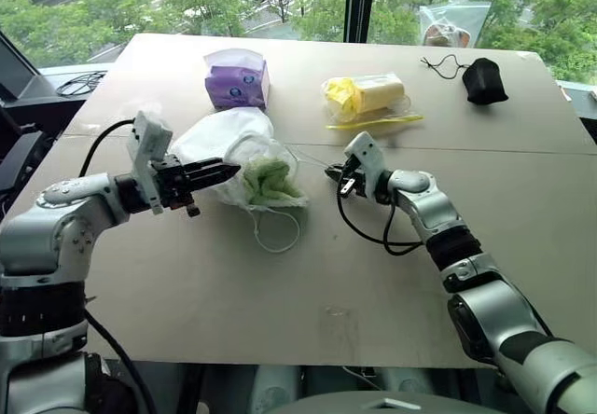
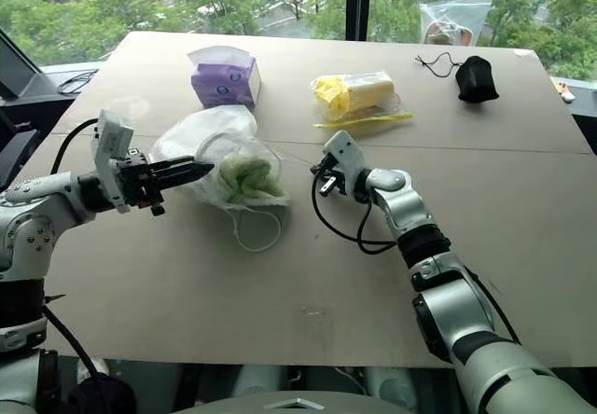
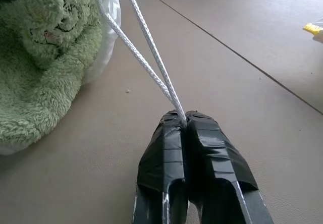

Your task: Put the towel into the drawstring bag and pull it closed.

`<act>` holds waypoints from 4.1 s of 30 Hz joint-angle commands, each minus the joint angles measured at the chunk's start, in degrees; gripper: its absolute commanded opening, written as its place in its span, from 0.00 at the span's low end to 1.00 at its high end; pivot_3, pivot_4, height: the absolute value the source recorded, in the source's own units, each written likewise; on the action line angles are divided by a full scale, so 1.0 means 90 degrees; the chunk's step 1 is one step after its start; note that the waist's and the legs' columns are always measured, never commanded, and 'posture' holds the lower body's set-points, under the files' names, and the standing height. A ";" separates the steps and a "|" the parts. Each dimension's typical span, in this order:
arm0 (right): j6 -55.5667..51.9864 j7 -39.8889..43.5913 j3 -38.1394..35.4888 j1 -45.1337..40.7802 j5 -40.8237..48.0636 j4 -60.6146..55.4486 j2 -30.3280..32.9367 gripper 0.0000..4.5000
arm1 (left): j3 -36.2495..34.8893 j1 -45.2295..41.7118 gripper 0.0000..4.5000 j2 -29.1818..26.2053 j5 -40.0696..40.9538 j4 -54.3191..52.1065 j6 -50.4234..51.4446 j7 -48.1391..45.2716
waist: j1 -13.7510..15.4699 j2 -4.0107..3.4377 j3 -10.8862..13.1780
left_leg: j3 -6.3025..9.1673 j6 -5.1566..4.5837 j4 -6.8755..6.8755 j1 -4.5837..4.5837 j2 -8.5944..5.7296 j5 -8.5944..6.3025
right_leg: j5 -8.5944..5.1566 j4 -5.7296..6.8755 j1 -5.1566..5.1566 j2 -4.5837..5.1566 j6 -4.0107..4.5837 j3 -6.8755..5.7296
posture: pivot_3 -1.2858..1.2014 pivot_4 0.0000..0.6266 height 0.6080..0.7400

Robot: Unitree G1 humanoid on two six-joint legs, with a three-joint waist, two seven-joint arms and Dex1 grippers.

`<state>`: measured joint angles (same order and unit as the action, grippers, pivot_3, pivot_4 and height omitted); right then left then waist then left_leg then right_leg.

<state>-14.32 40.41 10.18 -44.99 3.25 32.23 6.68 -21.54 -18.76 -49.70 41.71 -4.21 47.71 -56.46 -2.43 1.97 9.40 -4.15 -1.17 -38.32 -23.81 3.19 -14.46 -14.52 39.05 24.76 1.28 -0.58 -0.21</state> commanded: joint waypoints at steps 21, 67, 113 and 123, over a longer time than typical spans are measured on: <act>-0.1234 -0.0374 -0.0204 0.0472 0.0377 -0.2086 0.0259 0.00 | 0.1814 0.1987 0.80 0.3190 -0.2262 -0.1648 -0.1450 0.3853 | 0.0189 -0.0017 -0.0020 | 0.0006 -0.0024 -0.0004 0.0019 -0.0017 -0.0013 | 0.0011 0.0019 -0.0016 0.0031 0.0015 -0.0017 | 0.52 0.24 1.00; -0.3862 -0.0768 -0.2323 -0.1601 0.1958 -0.4758 0.3704 0.00 | 0.0754 -0.4117 0.03 0.0757 -0.2793 0.3012 -0.4000 0.2514 | 0.0194 -0.0027 0.0030 | -0.0026 -0.0009 -0.0060 -0.0085 0.0004 -0.0003 | -0.0005 -0.0019 0.0042 -0.0022 -0.0019 -0.0041 | 0.52 0.24 1.00; -0.2912 0.0036 -0.3304 0.3742 0.2503 -0.6589 0.4994 0.22 | 0.0898 -0.0139 0.22 0.1173 -0.0733 -0.0449 -0.1664 0.1338 | 0.0203 -0.0040 0.0026 | -0.0034 -0.0043 -0.0111 -0.0079 -0.0004 -0.0020 | 0.0037 0.0002 0.0031 -0.0027 -0.0058 0.0014 | 0.52 0.24 1.00; -0.2816 0.0196 -0.3216 0.5090 0.2826 -0.7463 0.4587 0.99 | 0.1036 0.0874 1.00 0.1174 -0.0658 -0.1299 -0.1208 0.1303 | 0.0215 -0.0041 0.0026 | -0.0025 -0.0072 -0.0109 -0.0047 -0.0004 -0.0038 | 0.0036 -0.0009 -0.0009 -0.0024 -0.0059 0.0007 | 0.52 0.24 1.00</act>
<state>-41.52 43.18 -18.58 0.66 29.08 -32.23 48.63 -12.48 -11.06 -39.65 35.53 -12.46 36.88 -45.71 -0.49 1.61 9.63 -4.37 -1.83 -39.30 -24.15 3.15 -14.80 -14.19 38.97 24.60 1.06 -1.12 -0.15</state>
